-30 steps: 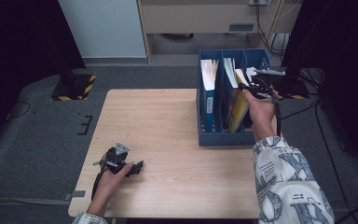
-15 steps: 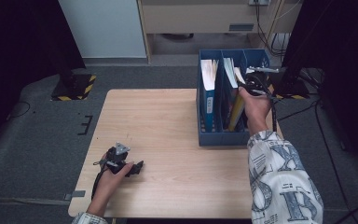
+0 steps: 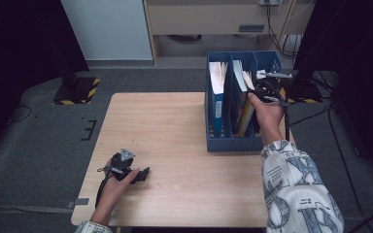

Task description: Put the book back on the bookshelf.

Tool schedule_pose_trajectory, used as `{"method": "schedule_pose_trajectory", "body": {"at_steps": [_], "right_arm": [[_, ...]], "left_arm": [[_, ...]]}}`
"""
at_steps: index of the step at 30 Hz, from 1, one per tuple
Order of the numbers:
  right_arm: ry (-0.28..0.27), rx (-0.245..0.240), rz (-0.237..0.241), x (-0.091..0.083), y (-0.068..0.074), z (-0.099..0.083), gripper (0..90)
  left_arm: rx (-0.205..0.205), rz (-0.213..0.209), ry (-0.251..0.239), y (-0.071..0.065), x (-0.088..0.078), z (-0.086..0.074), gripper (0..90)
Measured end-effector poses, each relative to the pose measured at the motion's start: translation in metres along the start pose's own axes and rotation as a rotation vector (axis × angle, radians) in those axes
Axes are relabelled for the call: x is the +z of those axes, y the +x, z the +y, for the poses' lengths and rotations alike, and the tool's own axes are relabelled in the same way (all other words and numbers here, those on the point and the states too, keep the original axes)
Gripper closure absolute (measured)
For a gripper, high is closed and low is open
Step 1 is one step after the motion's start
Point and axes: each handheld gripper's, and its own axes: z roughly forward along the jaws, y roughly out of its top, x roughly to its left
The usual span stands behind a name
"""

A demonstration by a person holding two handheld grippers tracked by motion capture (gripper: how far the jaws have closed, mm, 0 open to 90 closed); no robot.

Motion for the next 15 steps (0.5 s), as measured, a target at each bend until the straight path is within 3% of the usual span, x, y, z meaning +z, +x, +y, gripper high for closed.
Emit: {"method": "schedule_pose_trajectory", "body": {"at_steps": [6, 15], "right_arm": [[0.002, -0.006, 0.024, -0.016, 0.005, -0.002, 64.8], [0.000, -0.014, 0.027, -0.024, 0.003, -0.010, 68.6]], "left_arm": [[0.000, 0.001, -0.001, 0.000, 0.000, 0.000, 0.0], [-0.005, 0.001, 0.000, -0.001, 0.000, 0.000, 0.0]]}}
